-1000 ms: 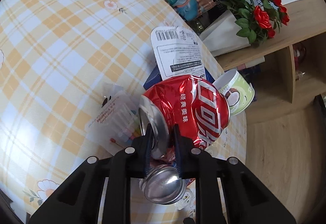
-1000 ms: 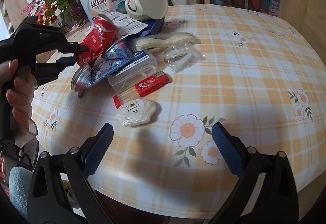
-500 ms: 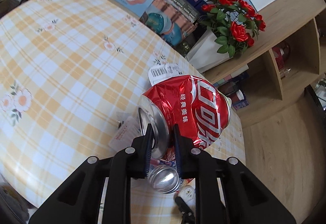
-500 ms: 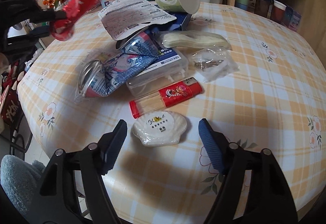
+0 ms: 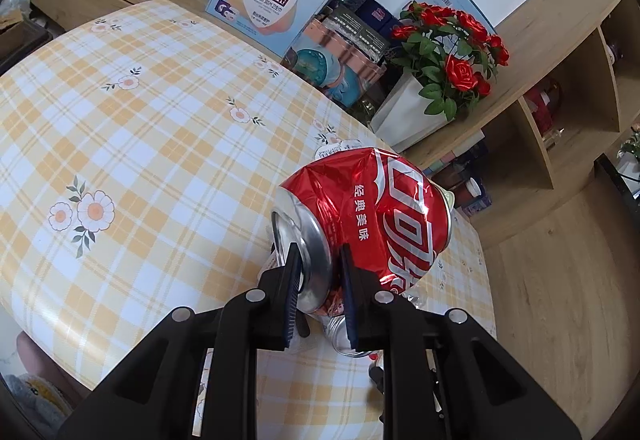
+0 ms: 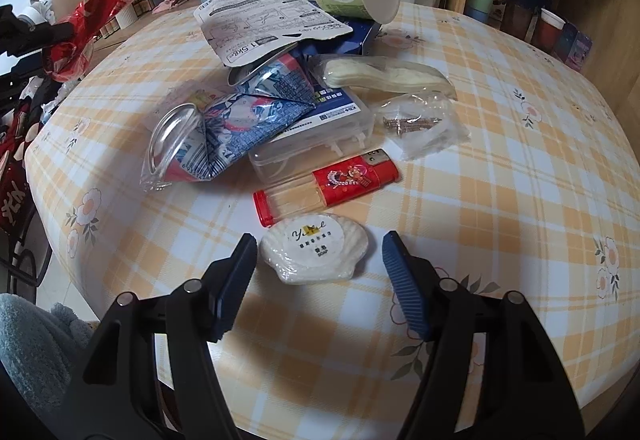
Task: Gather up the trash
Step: 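Lift the red can with the left tool while the right tool grasps the white leaflet, then lift the white leaflet off the pile with the right tool, then drop the leaflet into the brown bin with the right tool while the left tool carries the can over it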
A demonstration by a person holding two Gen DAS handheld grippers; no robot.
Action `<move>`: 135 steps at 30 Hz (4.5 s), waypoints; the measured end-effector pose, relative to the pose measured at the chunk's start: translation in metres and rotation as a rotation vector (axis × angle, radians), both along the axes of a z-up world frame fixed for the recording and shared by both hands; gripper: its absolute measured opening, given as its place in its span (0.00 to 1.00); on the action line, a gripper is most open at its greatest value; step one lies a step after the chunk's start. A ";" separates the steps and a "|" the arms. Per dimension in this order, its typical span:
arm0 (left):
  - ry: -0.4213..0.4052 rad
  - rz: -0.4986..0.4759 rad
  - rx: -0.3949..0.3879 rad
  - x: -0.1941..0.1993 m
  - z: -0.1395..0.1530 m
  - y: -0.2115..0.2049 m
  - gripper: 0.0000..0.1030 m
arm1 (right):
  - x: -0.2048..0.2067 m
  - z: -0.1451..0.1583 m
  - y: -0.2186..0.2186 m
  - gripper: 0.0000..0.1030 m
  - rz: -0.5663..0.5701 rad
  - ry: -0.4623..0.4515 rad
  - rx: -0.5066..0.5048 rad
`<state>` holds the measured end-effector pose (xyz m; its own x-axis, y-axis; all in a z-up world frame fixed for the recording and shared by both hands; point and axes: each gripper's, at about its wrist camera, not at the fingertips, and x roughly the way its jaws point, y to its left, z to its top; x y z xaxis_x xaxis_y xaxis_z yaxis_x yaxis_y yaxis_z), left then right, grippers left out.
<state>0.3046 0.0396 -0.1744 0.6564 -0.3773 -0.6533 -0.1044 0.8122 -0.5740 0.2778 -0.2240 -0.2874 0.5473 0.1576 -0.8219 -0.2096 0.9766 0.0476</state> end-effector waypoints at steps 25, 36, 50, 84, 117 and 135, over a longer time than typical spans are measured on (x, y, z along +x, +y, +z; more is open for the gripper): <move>-0.027 0.045 -0.022 -0.012 0.002 0.027 0.18 | 0.052 0.078 0.013 0.69 0.078 -0.128 -0.022; -0.008 0.135 -0.039 -0.027 -0.009 0.065 0.18 | 0.124 0.050 0.126 0.79 0.253 -0.114 -0.295; -0.028 0.179 -0.050 -0.050 -0.012 0.097 0.18 | 0.126 0.087 0.129 0.20 0.216 -0.157 -0.225; -0.105 0.115 -0.010 -0.149 0.040 0.069 0.18 | -0.026 0.184 0.063 0.11 0.160 -0.296 0.120; -0.161 -0.007 0.102 -0.269 0.033 0.012 0.18 | -0.208 0.076 0.061 0.11 0.185 -0.051 0.174; -0.080 -0.030 0.150 -0.260 0.002 0.003 0.18 | -0.198 0.011 0.060 0.12 0.160 0.100 0.203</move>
